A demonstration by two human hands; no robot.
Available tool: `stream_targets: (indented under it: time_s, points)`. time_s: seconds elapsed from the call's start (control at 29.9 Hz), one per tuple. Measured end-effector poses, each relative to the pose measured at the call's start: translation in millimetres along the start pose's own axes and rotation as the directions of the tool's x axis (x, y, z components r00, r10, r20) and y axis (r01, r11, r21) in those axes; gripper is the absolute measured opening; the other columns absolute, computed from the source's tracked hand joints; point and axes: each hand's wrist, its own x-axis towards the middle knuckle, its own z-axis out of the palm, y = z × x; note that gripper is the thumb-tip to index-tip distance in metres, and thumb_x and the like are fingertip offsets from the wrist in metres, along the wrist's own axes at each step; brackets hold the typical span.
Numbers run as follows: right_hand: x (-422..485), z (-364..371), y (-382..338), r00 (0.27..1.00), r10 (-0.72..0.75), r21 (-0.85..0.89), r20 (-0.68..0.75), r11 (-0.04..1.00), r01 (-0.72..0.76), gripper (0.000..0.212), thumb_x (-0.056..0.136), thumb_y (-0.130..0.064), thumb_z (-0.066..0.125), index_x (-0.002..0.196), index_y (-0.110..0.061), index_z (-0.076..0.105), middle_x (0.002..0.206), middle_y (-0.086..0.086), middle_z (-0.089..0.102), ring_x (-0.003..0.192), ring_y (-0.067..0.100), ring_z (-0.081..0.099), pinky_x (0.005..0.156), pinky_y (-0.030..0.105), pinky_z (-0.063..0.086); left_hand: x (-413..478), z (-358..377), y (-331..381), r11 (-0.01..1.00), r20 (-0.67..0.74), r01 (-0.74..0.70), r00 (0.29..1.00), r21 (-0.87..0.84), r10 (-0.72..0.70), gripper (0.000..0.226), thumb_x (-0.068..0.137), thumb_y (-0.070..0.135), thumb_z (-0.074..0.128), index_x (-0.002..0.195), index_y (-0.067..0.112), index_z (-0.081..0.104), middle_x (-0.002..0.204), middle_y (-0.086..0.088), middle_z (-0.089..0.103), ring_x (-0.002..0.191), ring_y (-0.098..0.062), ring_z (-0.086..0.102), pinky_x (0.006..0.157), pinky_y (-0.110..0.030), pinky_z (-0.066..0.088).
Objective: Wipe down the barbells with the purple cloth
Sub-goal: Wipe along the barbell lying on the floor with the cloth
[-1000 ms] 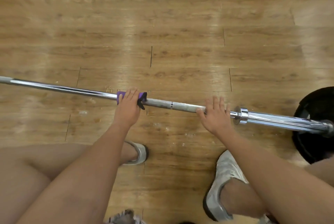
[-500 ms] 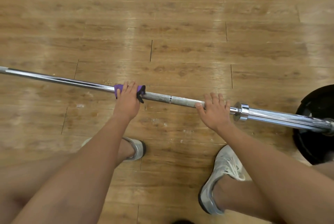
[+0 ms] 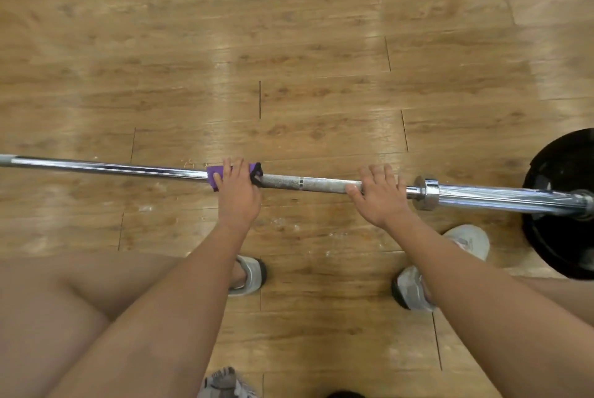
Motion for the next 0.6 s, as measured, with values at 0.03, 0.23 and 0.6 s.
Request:
stream_targets:
  time_s: [0.03,0.23,0.6]
  points:
    - [-0.5,1.4,-0.5,1.000,-0.004,0.003,-0.019,1.000,0.004,0.066,0.103,-0.059,0.026,0.159,-0.022,0.022,0.166,0.008,0.017,0.155,0.032,0.003,0.123,0.057,0.000,-0.1,0.1,-1.7,0.999,0.018,-0.036,0.999,0.018,0.035,0.052,0.091,0.006,0.049,0.143,0.006,0.045,0.154,-0.008,0.041,0.151,-0.031,0.019,0.117,-0.059,0.016]
    - [-3.6,4.5,-2.6,0.999,-0.016,0.010,-0.049,1.000,0.016,0.067,0.103,-0.058,0.027,0.158,-0.021,0.025,0.165,0.009,0.022,0.154,0.032,0.005,0.122,0.058,0.001,8.8,-0.4,-23.0,0.996,0.016,-0.050,0.999,0.068,0.049,0.045,0.093,0.014,0.045,0.137,0.009,0.051,0.144,-0.008,0.052,0.137,-0.030,0.039,0.110,-0.055,0.030]
    - [-2.4,12.2,-3.5,0.995,-0.024,-0.013,-0.095,1.000,0.023,0.065,0.103,-0.057,0.026,0.157,-0.021,0.027,0.163,0.007,0.024,0.154,0.033,0.008,0.121,0.058,0.003,-4.0,6.2,-18.8,0.990,-0.068,-0.139,0.988,-0.009,0.138,0.055,0.093,0.006,0.049,0.147,0.011,0.045,0.156,-0.005,0.042,0.150,-0.024,0.025,0.122,-0.051,0.014]
